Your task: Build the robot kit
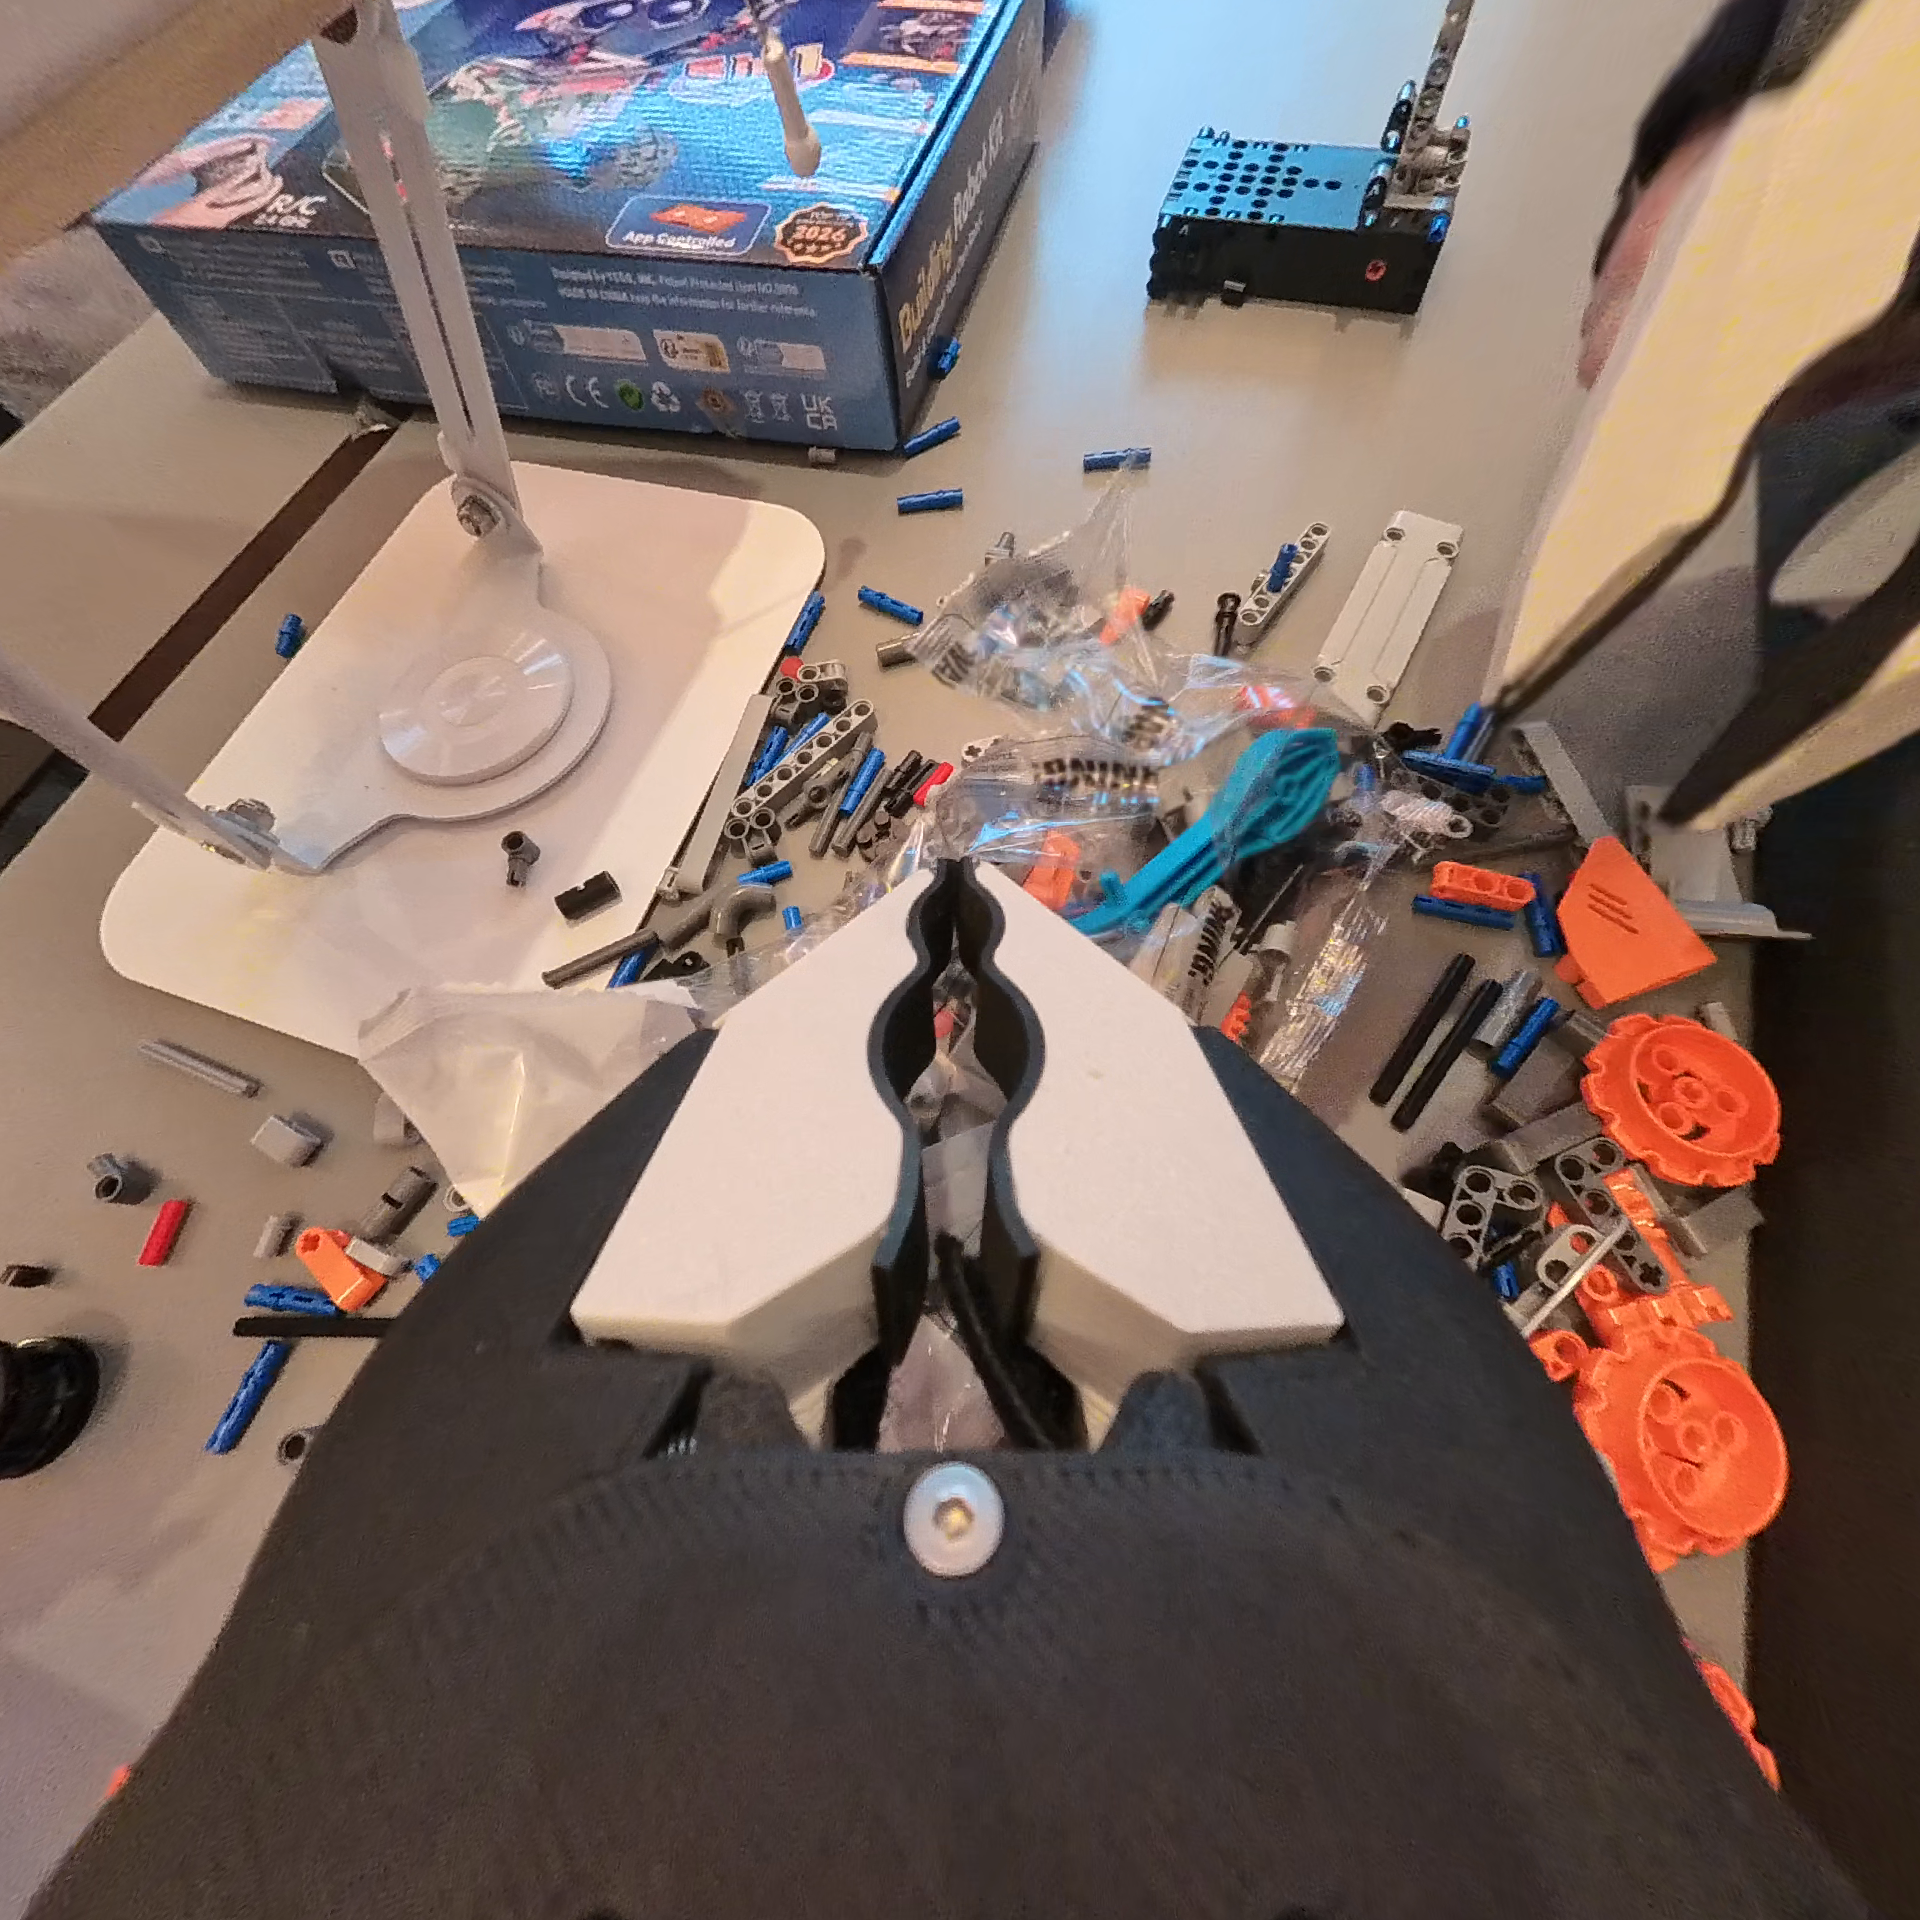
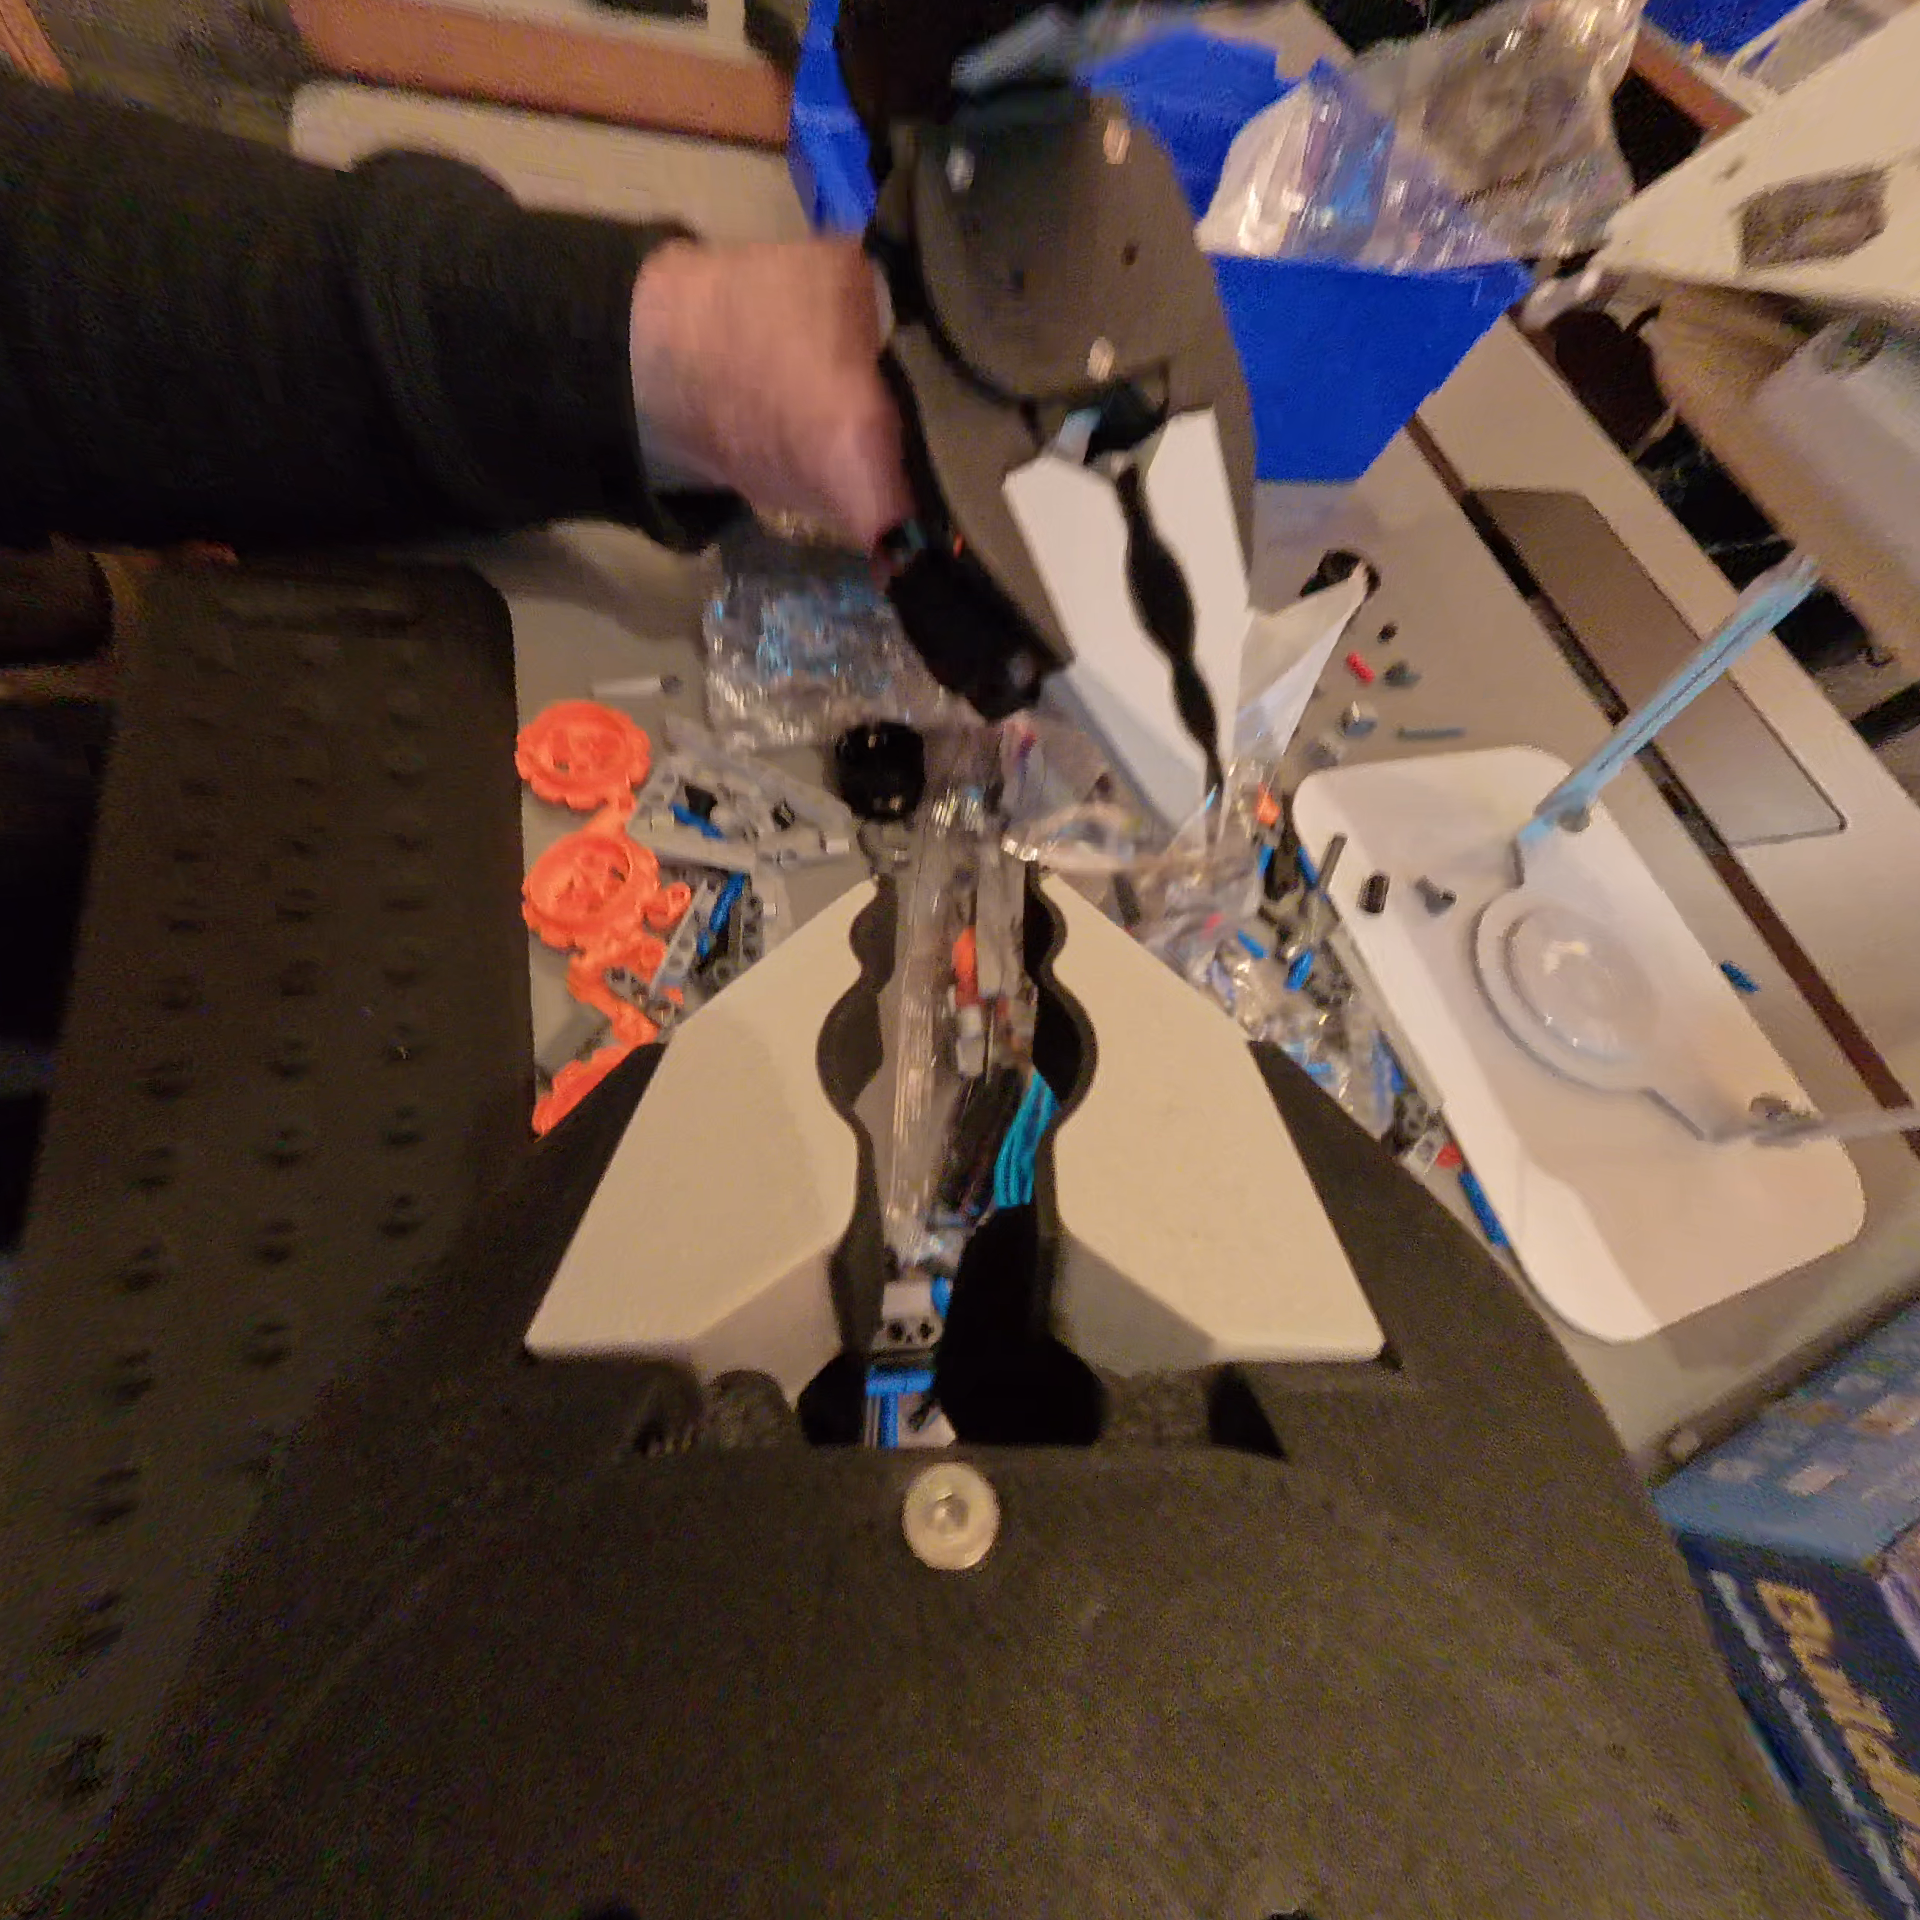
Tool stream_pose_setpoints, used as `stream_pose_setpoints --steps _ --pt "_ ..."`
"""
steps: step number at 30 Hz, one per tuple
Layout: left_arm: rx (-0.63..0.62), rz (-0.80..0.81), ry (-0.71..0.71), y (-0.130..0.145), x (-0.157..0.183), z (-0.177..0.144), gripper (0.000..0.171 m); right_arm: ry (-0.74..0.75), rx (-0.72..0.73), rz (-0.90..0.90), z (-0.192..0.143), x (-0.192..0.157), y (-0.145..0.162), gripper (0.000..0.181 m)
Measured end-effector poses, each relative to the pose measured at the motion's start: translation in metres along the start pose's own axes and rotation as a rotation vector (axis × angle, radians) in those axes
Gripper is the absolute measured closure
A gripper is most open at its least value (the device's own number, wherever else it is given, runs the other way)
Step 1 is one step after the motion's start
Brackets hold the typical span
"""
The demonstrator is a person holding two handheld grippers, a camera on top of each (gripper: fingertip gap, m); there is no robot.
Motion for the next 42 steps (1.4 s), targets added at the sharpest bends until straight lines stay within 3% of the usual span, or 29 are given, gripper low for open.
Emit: stream_pose_setpoints --steps 3,7,10,18,24,28,37,42 --pt "0.004 0.007 0.011 -0.001 0.003 0.001 0.171 -0.044 -0.024 0.037 0.011 0.021 -0.004 0.162" --pt "0.014 0.009 0.012 -0.002 0.004 -0.002 0.171 -0.213 -0.145 0.151 0.038 0.041 0.029 0.174" --pt "0.025 0.004 0.012 -0.003 0.002 -0.004 0.171 -0.266 -0.233 0.164 0.041 0.044 0.043 0.173" --pt "0.031 0.000 0.021 -0.004 0.002 -0.004 0.171 -0.211 -0.264 0.221 0.042 0.053 0.054 0.169" --pt "0.027 0.024 0.006 -0.003 0.006 0.001 0.171 -0.266 -0.308 0.271 0.059 0.055 0.059 0.163" --pt "0.045 0.010 0.015 -0.004 0.005 0.001 0.171 -0.241 -0.360 0.161 0.063 0.053 0.055 0.161" --pt "0.107 -0.014 0.040 -0.010 0.007 -0.003 0.171 -0.290 -0.325 0.197 0.072 0.051 0.055 0.175" --pt "0.130 -0.065 0.009 -0.010 -0.006 -0.014 0.171 -0.241 -0.162 0.269 0.054 0.061 0.049 0.175"
Point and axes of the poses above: each gripper's, where its closed fingertips meet, z out along the fingers, y out of its underside, x = y × z across the jaws, the point moved 8 cm from there along -z, back along the fingers, and after that the axes turned 13 degrees about -z, right-handed, at the moved point
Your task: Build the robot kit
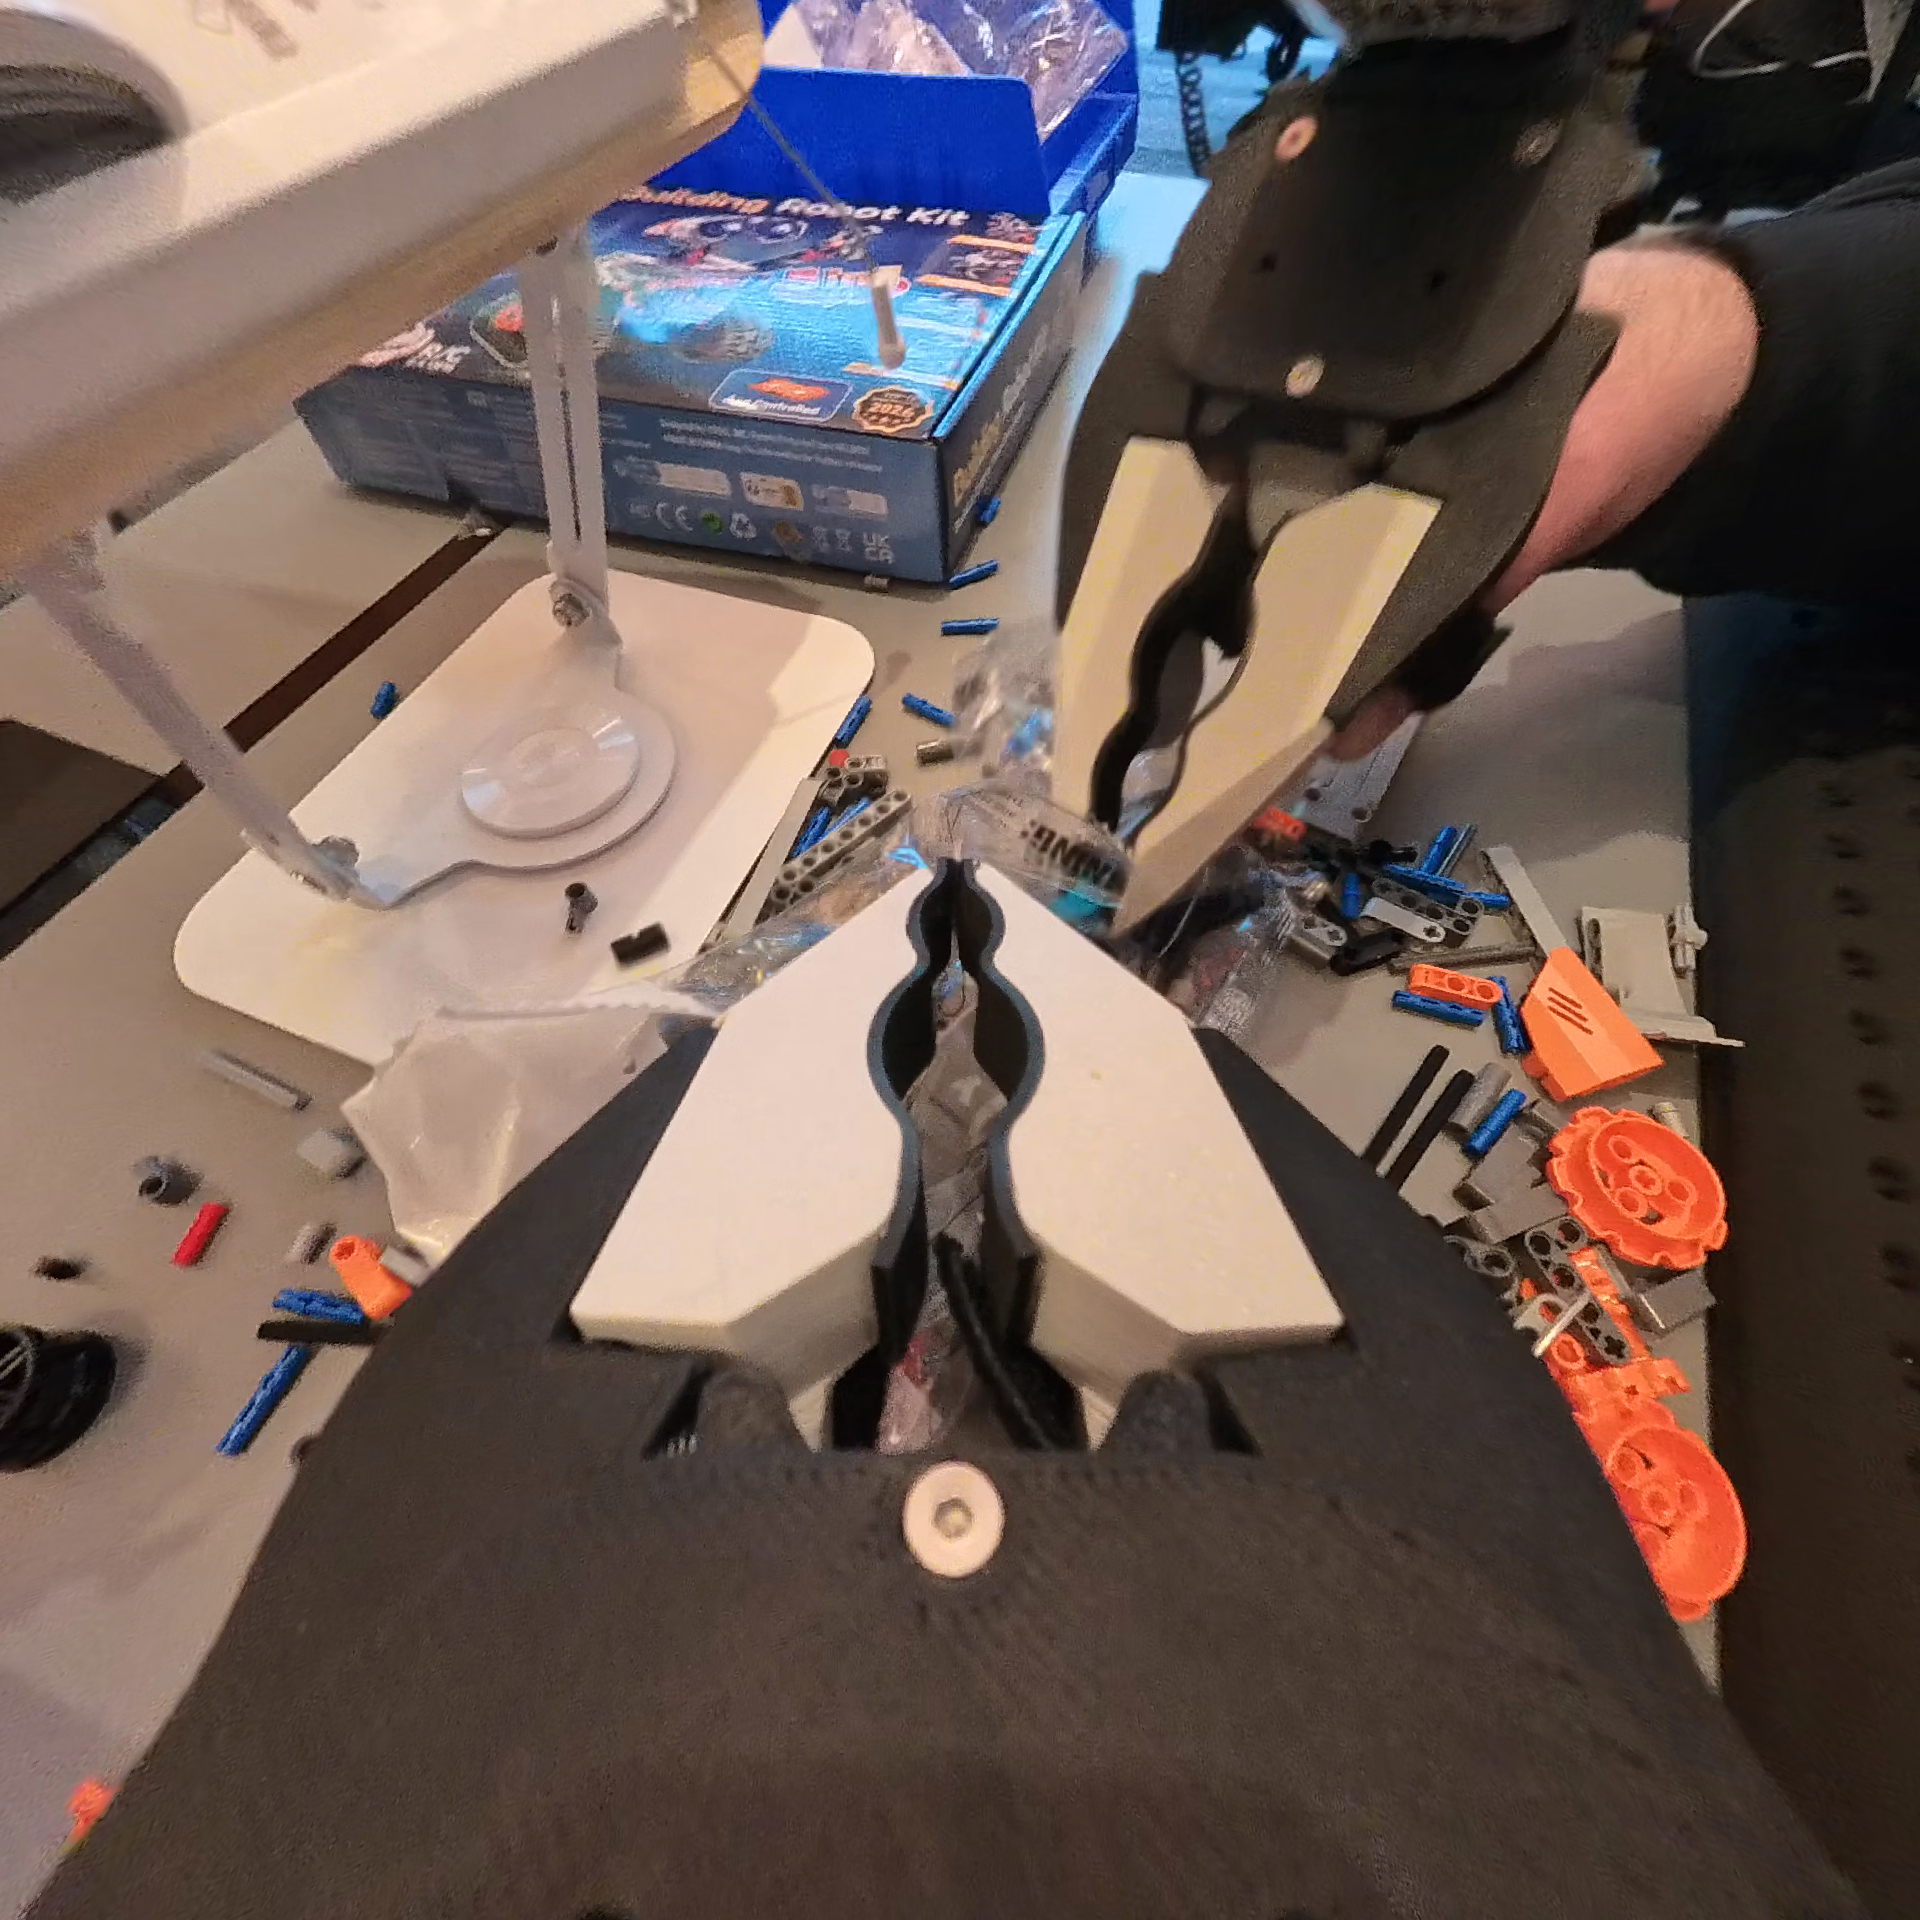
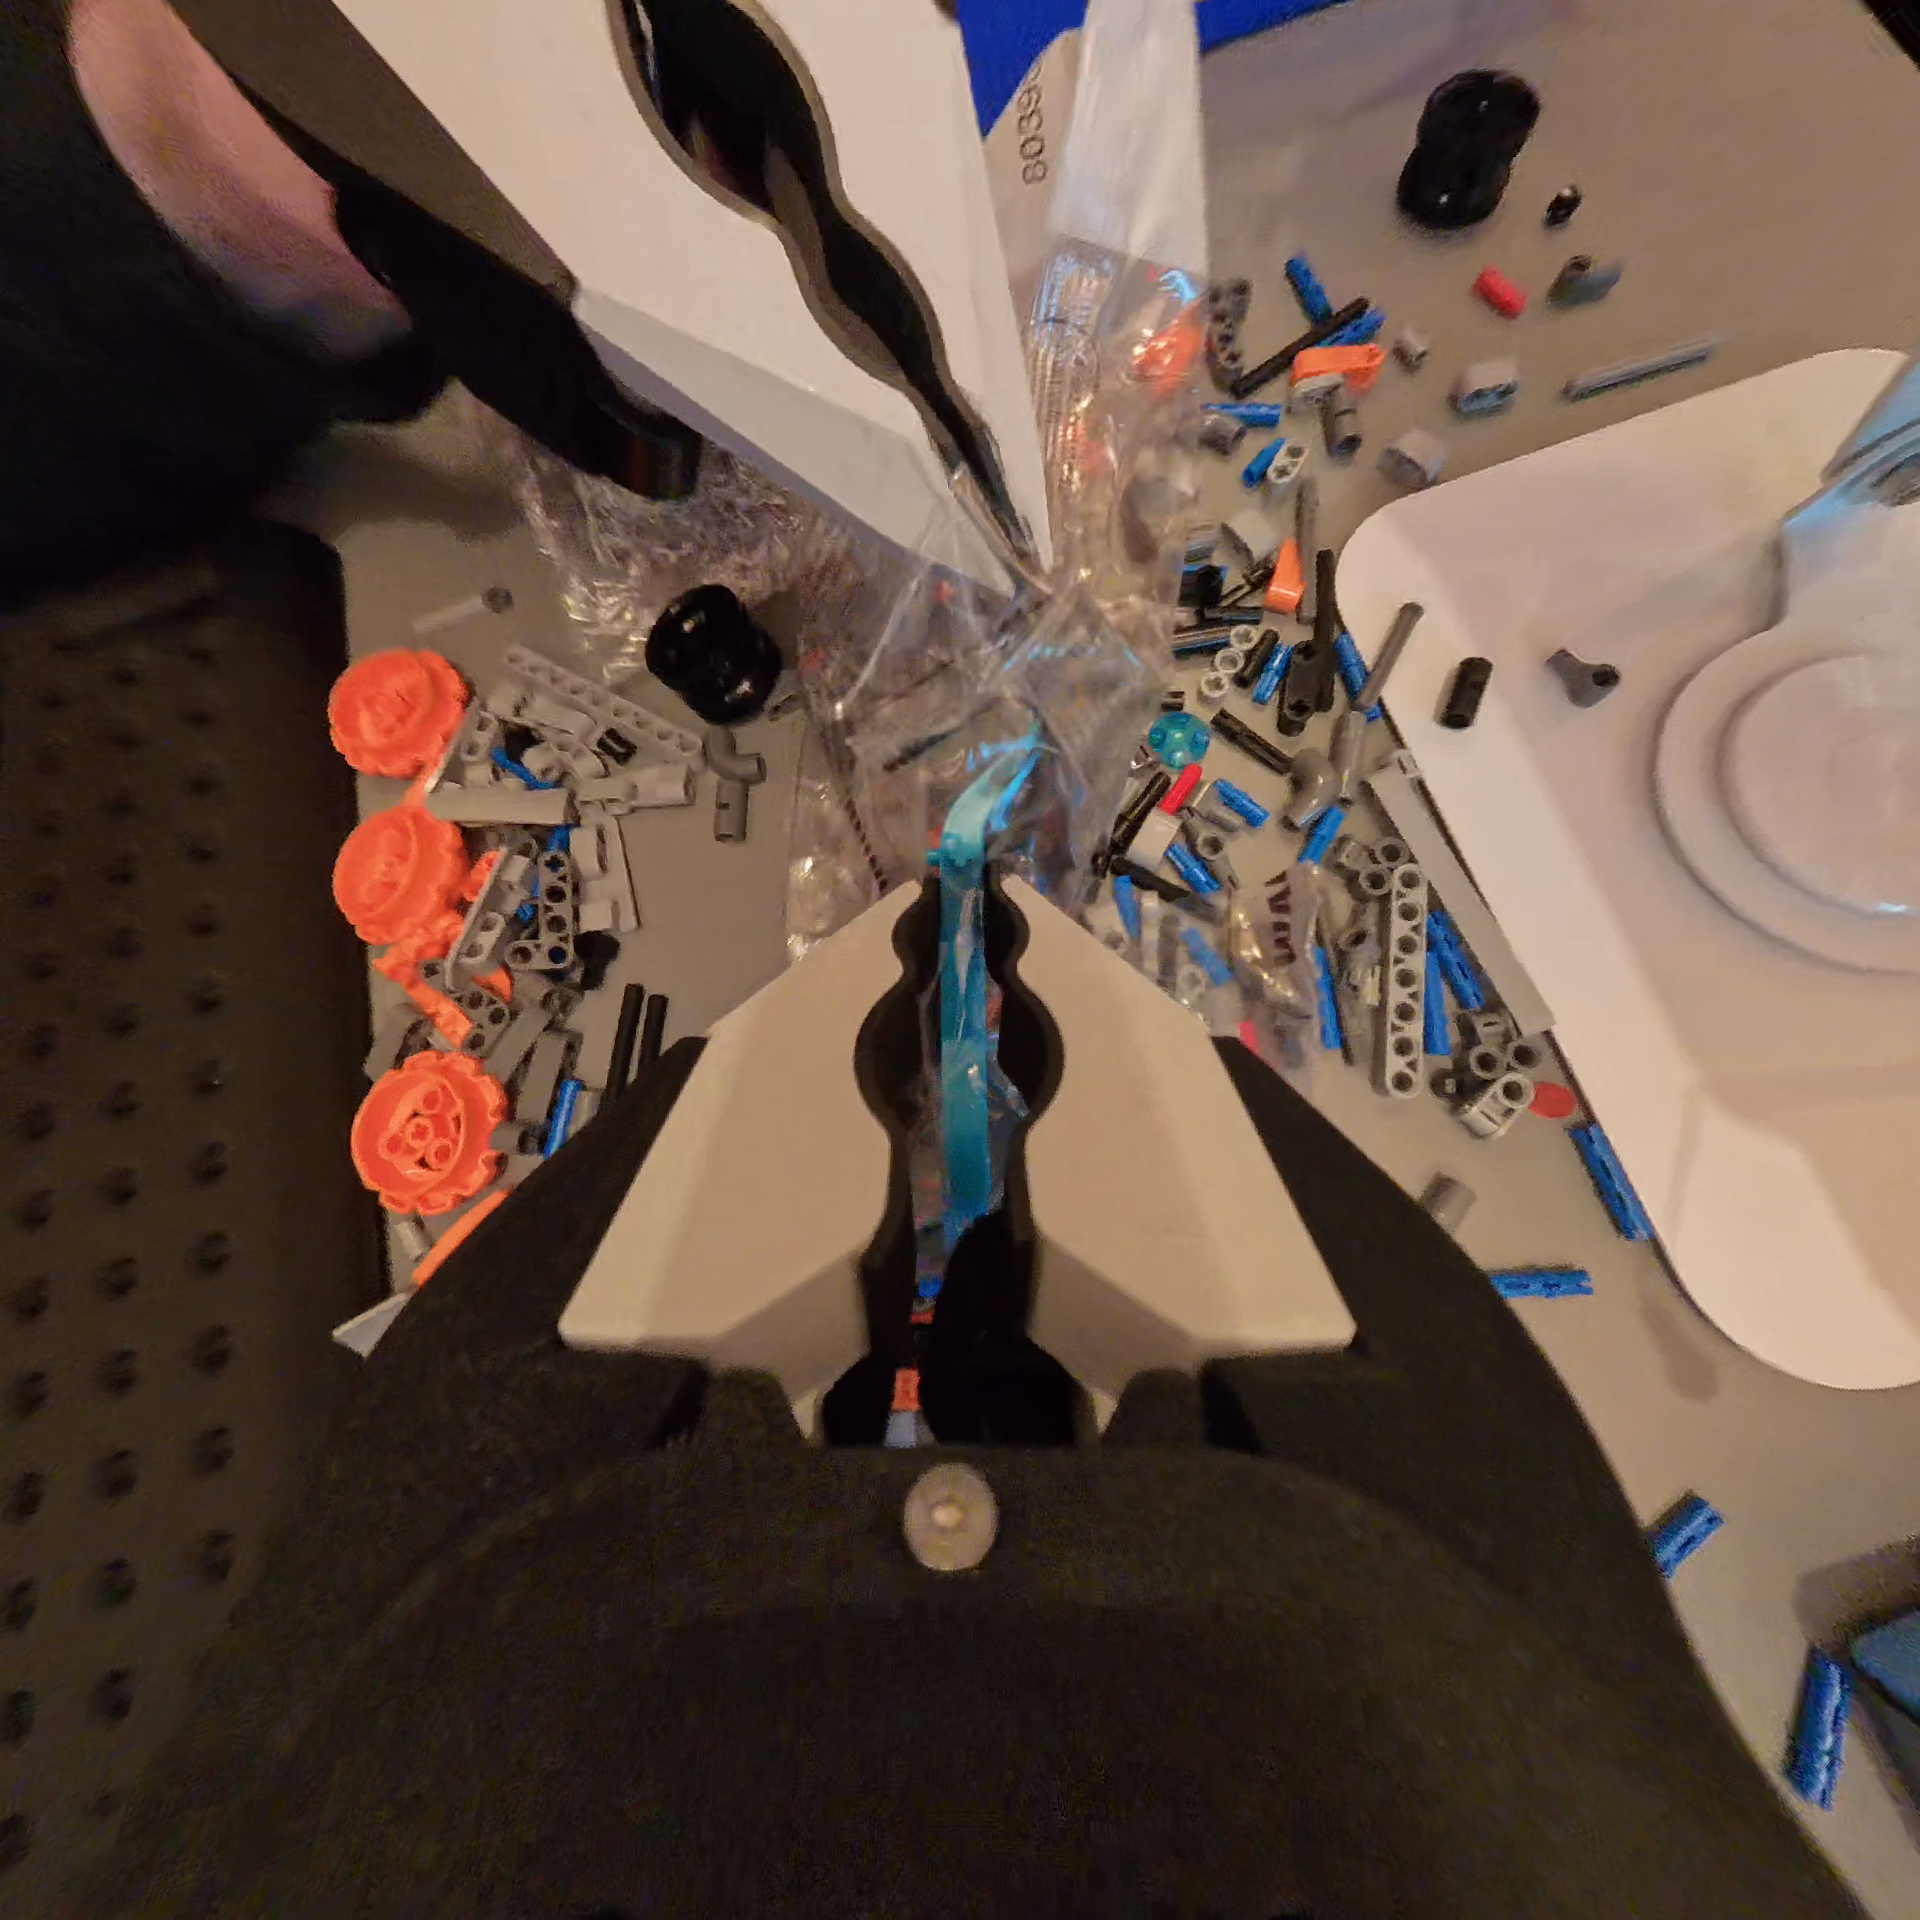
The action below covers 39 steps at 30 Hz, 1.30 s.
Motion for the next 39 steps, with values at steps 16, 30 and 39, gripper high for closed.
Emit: stream_pose_setpoints --steps 16,30,39 --pt "-0.091 -0.029 0.020 0.011 -0.004 0.007 0.171 0.075 0.451 0.130 -0.044 -0.002 0.001 0.175" --pt "-0.135 0.057 0.090 0.014 0.010 0.009 0.167 -0.039 0.527 0.210 -0.032 0.007 -0.005 0.175" --pt "0.093 -0.110 0.274 -0.011 0.014 -0.008 0.157 -0.068 0.498 0.081 -0.029 -0.008 -0.009 0.175"
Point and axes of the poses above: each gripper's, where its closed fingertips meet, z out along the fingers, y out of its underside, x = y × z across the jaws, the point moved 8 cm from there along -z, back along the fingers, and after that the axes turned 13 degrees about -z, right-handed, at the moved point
